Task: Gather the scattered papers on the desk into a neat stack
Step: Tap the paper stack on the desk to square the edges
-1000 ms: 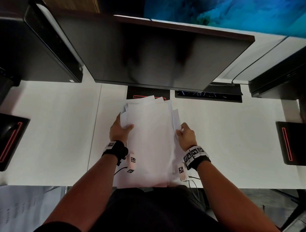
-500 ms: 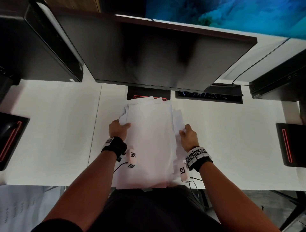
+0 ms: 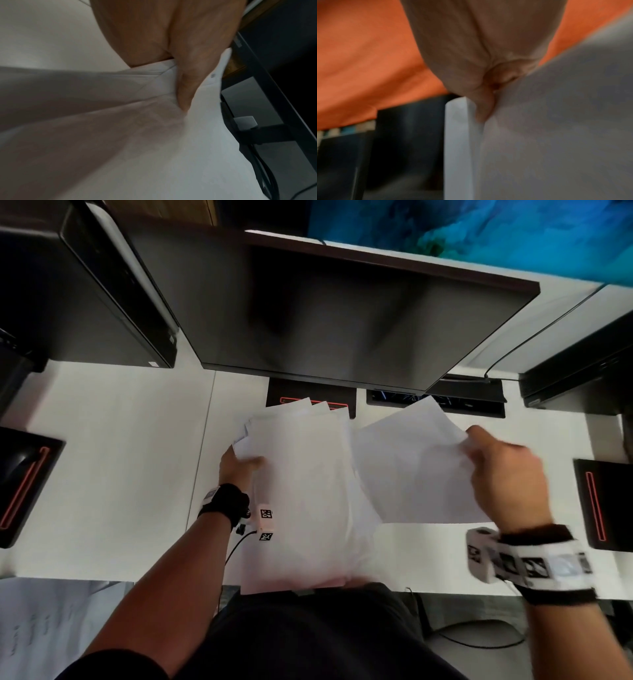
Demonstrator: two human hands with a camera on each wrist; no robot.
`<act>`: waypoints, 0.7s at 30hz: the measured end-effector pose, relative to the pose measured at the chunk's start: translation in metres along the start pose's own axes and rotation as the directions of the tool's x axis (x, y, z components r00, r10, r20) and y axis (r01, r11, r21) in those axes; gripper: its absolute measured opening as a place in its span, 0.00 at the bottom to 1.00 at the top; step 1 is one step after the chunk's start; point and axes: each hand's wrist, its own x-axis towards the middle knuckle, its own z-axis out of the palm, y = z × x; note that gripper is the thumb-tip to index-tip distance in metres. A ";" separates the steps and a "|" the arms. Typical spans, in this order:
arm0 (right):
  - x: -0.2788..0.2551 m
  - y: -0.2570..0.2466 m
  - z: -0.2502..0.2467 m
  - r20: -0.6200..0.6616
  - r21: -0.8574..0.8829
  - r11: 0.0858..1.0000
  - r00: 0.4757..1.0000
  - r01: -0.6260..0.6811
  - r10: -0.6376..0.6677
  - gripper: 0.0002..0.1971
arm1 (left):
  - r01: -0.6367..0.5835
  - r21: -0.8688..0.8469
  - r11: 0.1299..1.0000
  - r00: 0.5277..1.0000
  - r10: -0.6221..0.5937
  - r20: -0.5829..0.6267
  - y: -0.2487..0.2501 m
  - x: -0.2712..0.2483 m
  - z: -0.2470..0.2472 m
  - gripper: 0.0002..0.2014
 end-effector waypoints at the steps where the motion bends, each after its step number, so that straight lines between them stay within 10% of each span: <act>1: -0.002 -0.003 -0.023 -0.024 -0.031 0.998 0.998 0.055 -0.056 0.13 | -0.011 -0.033 0.999 1.000 0.011 -0.015 -0.001 0.000 0.000 0.29; 9: 0.033 -0.030 -0.091 -0.143 -0.216 0.892 0.891 0.396 -0.430 0.08 | 0.215 -0.194 0.957 0.975 -0.198 0.102 -0.025 -0.006 -0.006 0.21; 15: 0.100 -0.110 0.032 0.158 -0.130 0.823 0.831 0.553 -0.534 0.19 | 0.358 -0.346 0.867 0.900 -0.221 0.376 -0.022 -0.013 -0.013 0.39; 21: 0.100 -0.177 0.145 0.316 -0.006 0.810 0.770 0.586 -0.555 0.20 | 0.269 -0.173 0.947 0.947 -0.228 0.226 -0.026 -0.020 -0.010 0.42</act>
